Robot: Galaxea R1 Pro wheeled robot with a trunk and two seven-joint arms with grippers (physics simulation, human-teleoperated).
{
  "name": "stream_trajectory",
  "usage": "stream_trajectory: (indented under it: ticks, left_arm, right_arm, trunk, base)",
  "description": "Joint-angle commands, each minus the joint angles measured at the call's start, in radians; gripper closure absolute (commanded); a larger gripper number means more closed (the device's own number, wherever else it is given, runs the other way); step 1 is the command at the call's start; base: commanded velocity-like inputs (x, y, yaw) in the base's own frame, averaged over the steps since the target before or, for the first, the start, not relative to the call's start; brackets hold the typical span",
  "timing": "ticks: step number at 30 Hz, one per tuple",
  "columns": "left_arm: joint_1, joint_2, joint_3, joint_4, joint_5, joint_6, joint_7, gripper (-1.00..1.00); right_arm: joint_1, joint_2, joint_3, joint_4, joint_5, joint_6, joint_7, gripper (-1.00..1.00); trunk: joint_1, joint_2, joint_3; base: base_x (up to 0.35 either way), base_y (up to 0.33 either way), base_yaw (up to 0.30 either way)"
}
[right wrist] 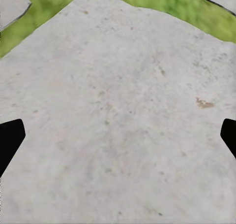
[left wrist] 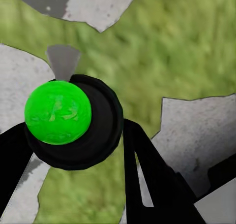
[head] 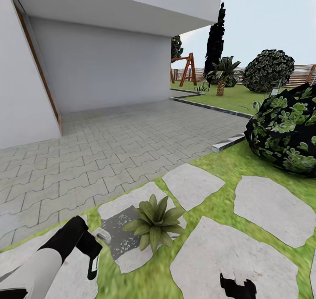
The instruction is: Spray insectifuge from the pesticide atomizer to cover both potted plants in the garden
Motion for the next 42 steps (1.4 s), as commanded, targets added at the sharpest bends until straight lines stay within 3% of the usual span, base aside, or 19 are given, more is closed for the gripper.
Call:
stream_trajectory:
  ticks: [1,10,20,22,23,42]
  left_arm:
    - [0.000,0.001,0.003,-0.006,-0.005,0.007,-0.007,1.00]
    - [0.003,0.007,0.051,-0.076,-0.005,0.006,-0.006,1.00]
    - [0.003,0.002,0.042,-0.067,-0.028,-0.001,-0.006,1.00]
    - [0.002,0.001,0.042,-0.066,-0.042,0.001,-0.006,1.00]
    - [0.005,-0.006,0.049,-0.044,-0.135,0.011,-0.006,1.00]
    - [0.007,-0.003,0.049,-0.039,-0.135,0.007,-0.006,1.00]
  right_arm:
    - [-0.001,0.001,-0.006,0.002,0.011,-0.004,-0.004,-1.00]
    - [-0.001,0.001,-0.005,0.003,0.012,-0.003,-0.004,-1.00]
    - [-0.001,0.001,-0.005,0.005,0.012,-0.003,-0.004,-1.00]
    - [-0.001,0.001,-0.005,0.005,0.012,-0.003,-0.004,-1.00]
    - [0.001,-0.011,-0.005,0.004,0.015,-0.003,-0.004,-1.00]
    - [0.001,-0.011,-0.004,0.005,0.016,-0.003,-0.003,-1.00]
  trunk:
    - [0.000,0.000,-0.001]
    - [0.000,0.000,-0.001]
    - [0.000,0.000,-0.001]
    - [0.000,0.000,-0.001]
    - [0.000,0.000,-0.001]
    - [0.000,0.000,-0.001]
  base:
    - [0.000,0.000,0.000]
    - [0.000,0.000,0.000]
    - [0.000,0.000,-0.147]
    - [0.003,0.000,-0.258]
    - [0.033,0.000,0.000]
    - [0.162,0.000,0.000]
